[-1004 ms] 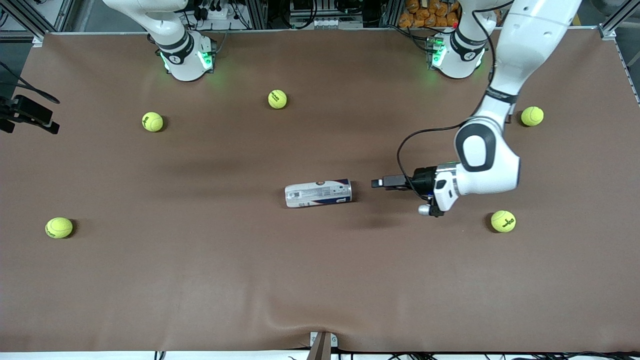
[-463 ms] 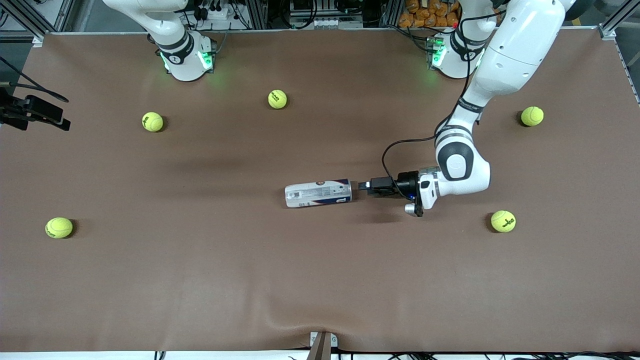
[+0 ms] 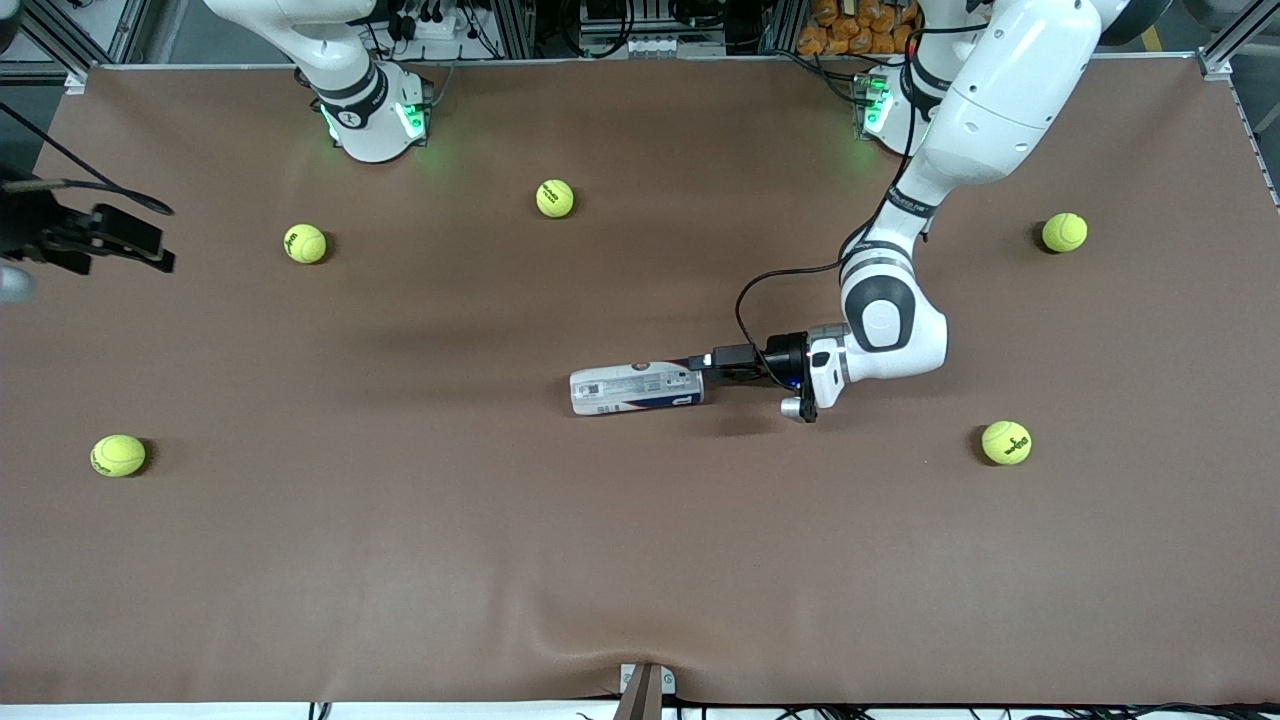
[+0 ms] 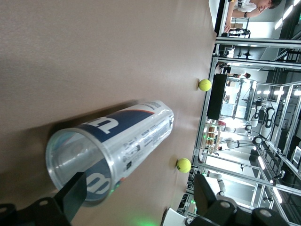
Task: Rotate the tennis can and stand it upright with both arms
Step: 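Grasp the can's open end with the left gripper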
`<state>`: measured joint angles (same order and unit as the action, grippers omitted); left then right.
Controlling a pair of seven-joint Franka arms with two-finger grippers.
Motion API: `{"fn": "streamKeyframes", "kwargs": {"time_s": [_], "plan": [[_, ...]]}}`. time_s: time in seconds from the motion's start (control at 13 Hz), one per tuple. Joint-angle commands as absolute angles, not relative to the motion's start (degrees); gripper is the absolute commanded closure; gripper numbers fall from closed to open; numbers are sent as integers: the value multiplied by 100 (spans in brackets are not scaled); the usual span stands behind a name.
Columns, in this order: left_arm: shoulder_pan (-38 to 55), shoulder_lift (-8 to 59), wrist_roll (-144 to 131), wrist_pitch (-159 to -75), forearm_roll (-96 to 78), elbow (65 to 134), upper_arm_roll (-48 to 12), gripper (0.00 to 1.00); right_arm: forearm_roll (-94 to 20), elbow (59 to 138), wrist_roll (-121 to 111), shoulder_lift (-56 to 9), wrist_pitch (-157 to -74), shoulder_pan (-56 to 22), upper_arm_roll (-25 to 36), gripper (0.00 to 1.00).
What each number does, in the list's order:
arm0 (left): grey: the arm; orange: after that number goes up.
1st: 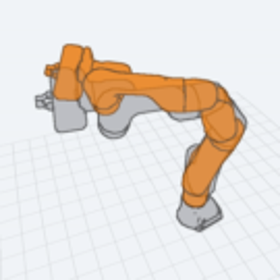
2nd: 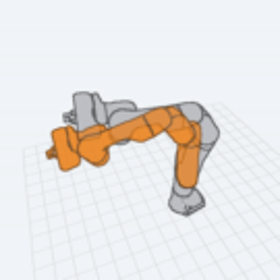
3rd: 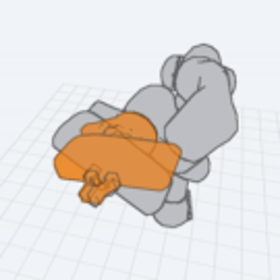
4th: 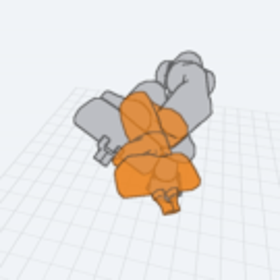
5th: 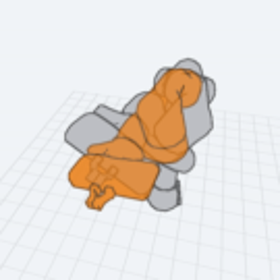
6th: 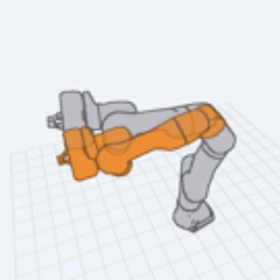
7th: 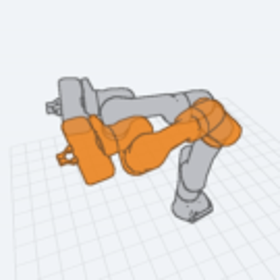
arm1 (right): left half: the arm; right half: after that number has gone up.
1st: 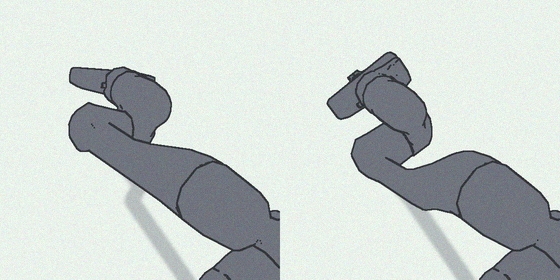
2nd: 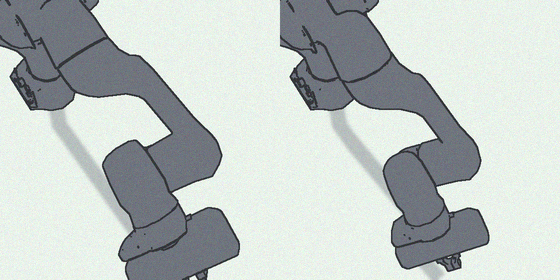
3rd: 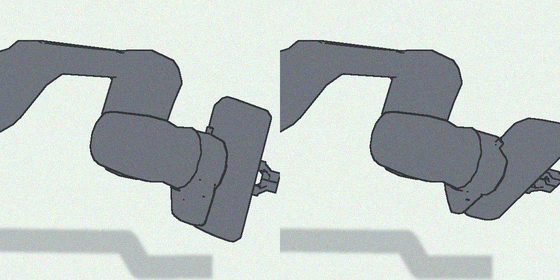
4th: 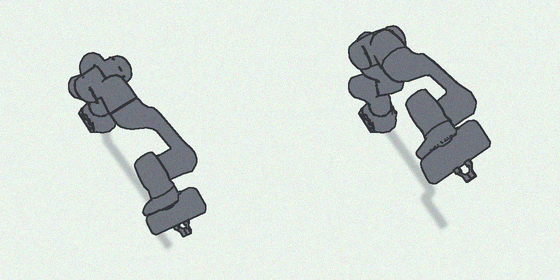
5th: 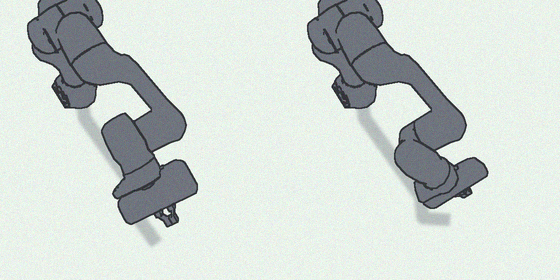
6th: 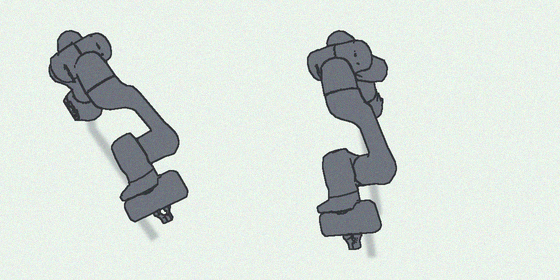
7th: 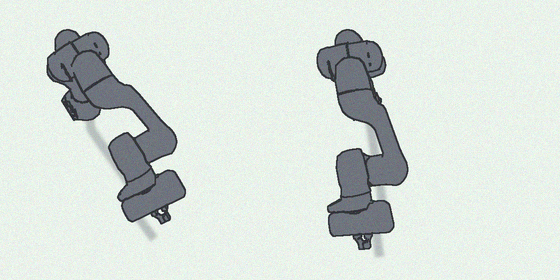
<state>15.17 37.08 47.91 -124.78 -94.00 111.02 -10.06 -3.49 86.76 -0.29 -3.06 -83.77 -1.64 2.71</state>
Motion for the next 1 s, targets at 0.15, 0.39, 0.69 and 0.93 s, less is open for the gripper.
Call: {"fn": "streamKeyframes", "kwargs": {"time_s": [0.15, 0.39, 0.69, 0.93], "plan": [[1616, 3885, 5045, -12586, -9790, 10986, -1011, 0, -150, 8587, 930, -422, -8464, -308, 281, 0], [1767, 3902, 5045, -12709, -9941, 10864, -1011, 9, -272, 8569, 862, -422, -8490, 121, 325, 0], [1767, 4166, 5440, -12709, -9896, 10661, -1011, 79, -237, 8508, 853, -413, -8490, 202, 334, 0], [1767, 4157, 5440, -12718, -9879, 10583, -1002, 100, -229, 8473, 844, -413, -8482, 272, 334, 0]]}}
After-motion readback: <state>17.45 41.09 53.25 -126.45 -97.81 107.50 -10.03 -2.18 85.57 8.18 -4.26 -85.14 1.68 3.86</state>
